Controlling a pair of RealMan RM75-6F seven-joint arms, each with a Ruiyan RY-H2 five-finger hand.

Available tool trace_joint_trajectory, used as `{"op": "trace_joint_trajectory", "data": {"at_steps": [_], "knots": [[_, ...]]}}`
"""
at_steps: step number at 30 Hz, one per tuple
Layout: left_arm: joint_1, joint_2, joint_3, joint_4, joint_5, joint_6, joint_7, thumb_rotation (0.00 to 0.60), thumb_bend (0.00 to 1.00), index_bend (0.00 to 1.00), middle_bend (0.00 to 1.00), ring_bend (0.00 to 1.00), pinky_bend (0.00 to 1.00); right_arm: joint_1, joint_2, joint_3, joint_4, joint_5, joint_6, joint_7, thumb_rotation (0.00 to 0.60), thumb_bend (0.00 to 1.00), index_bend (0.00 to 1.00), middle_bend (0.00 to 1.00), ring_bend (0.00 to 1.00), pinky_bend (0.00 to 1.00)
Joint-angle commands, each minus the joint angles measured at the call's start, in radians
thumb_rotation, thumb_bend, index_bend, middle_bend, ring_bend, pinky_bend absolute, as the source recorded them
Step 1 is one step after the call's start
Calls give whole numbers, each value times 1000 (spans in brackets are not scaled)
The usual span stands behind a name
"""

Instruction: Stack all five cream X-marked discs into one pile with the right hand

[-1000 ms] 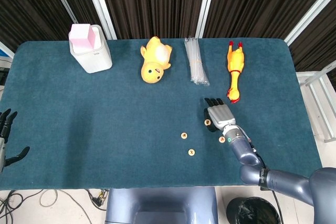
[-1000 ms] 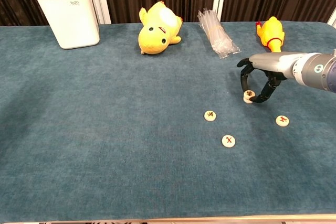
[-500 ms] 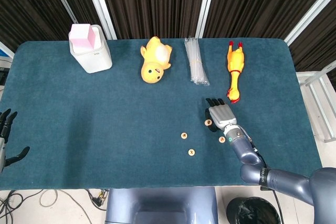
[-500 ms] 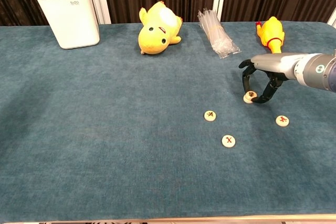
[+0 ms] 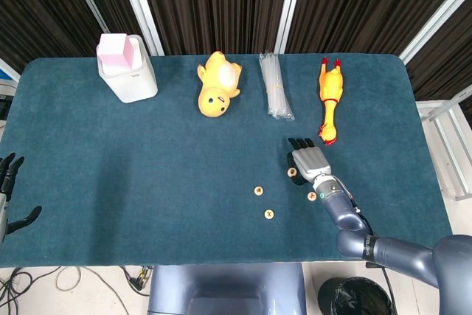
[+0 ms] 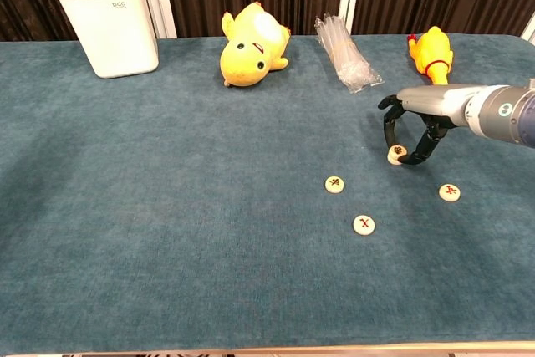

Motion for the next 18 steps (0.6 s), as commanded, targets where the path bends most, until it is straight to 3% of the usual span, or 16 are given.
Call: {"op": "trace_joint_trajectory", "data": {"at_steps": [1,18], "knots": [[0,-1,0,0,-1,0,1,600,169,30,0,0,59,2,1,0,-2,1,0,-2,600,409,532,11,35,41],[0,-2,-1,1,-3,0,6,600,170,31,0,0,60,8,1,-3,-2,12,-5,-10,600,409,489,11,35,41]]}}
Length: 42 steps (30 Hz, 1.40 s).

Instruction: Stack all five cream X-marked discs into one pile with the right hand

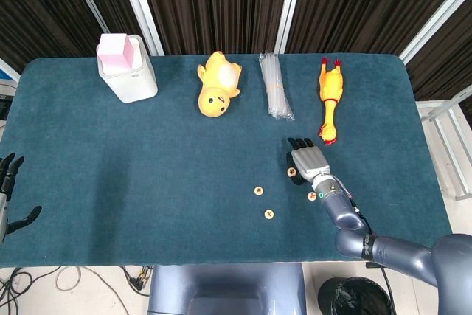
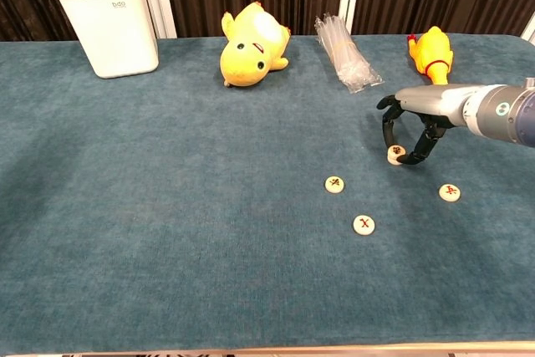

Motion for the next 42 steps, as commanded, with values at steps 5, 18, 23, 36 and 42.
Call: {"op": "trace_joint_trajectory", "data": {"at_steps": [5,18,23,36,42], "knots": [[0,0,0,0,0,0,0,600,169,31,0,0,60,0,5,-1,-7,2,0,0,600,409,487,11,35,42],[0,-1,0,0,-1,0,2,600,170,31,0,0,60,3,7,-4,-2,7,-7,1,600,408,462,11,35,41],[0,0,0,0,-1,0,2,600,169,31,0,0,59,2,9,-3,-5,-2,-7,9,600,409,461,11,35,41],[0,0,0,0,0,0,0,600,169,31,0,0,60,3,13,-10,-4,6,-13,5,600,409,461,11,35,41],[0,0,0,1,1,0,0,600,170,31,0,0,60,5,17,-10,-9,8,-13,5,600,409,461,11,35,41]]}}
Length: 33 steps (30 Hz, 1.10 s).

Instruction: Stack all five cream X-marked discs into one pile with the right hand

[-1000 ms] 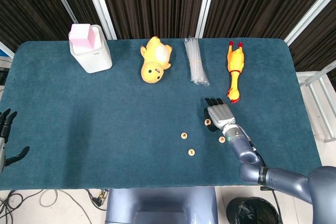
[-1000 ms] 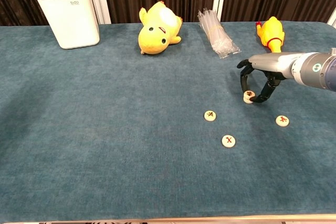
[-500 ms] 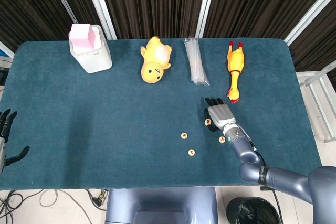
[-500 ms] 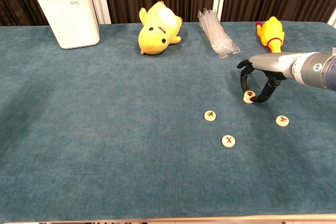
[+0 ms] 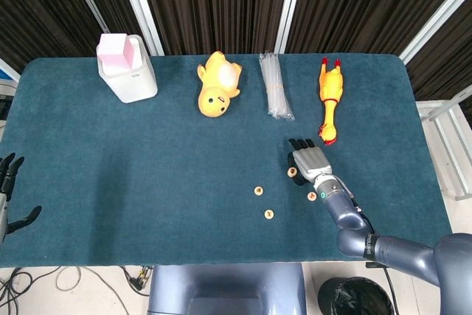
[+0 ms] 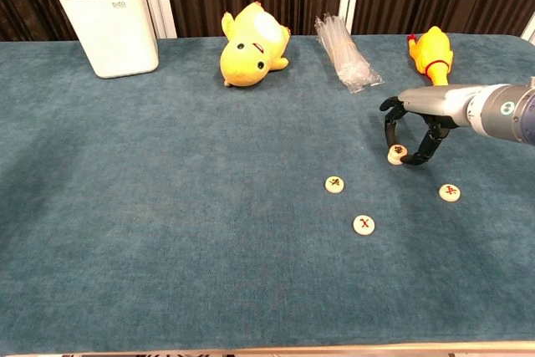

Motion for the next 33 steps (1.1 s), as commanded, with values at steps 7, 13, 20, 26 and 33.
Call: {"op": "trace_joint_trajectory", "data": {"at_steps": [7,13,20,26,33], "knots": [[0,0,0,0,0,0,1,600,169,31,0,0,60,1,0,-4,-1,5,-1,-3,600,409,461,11,35,41],[0,-1,-1,0,-2,0,4,600,169,31,0,0,60,1,7,-4,-9,1,4,-3,600,410,454,11,35,41],[0,-1,-1,0,-2,0,5,600,169,32,0,0,60,-3,28,6,-40,-18,25,8,600,409,350,11,35,41],[0,-3,-2,1,-4,1,10,600,169,32,0,0,59,-8,70,12,-92,-40,42,10,600,409,304,11,35,36],[0,-3,-2,1,-3,1,7,600,169,32,0,0,59,-34,149,1,-212,-88,90,9,600,409,285,11,35,36]]}}
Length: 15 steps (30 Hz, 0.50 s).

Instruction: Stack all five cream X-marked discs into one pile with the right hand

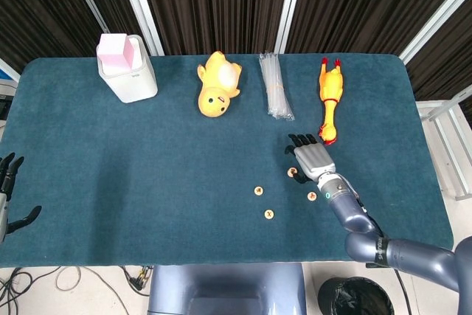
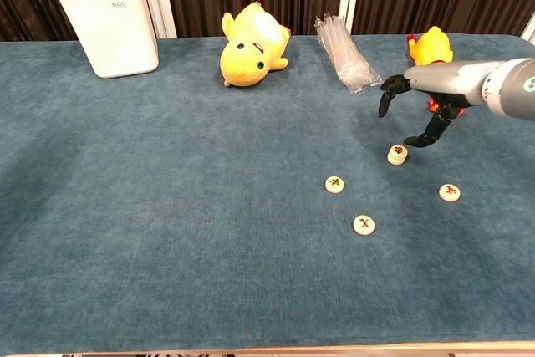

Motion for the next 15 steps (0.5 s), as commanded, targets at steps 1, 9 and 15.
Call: {"op": "trace_joint_trajectory", "data": {"at_steps": [1,9,15], "knots": [[0,0,0,0,1,0,-1,600,169,32,0,0,59,-21,42,-11,-61,-38,35,-2,600,410,285,11,35,36],[0,4,2,-1,2,-2,-9,600,170,32,0,0,58,-83,97,-37,-157,-141,105,43,600,409,284,11,35,36],[0,5,2,-3,2,-3,-11,600,169,33,0,0,58,-146,112,-72,-178,-231,163,90,600,409,284,11,35,36]]}}
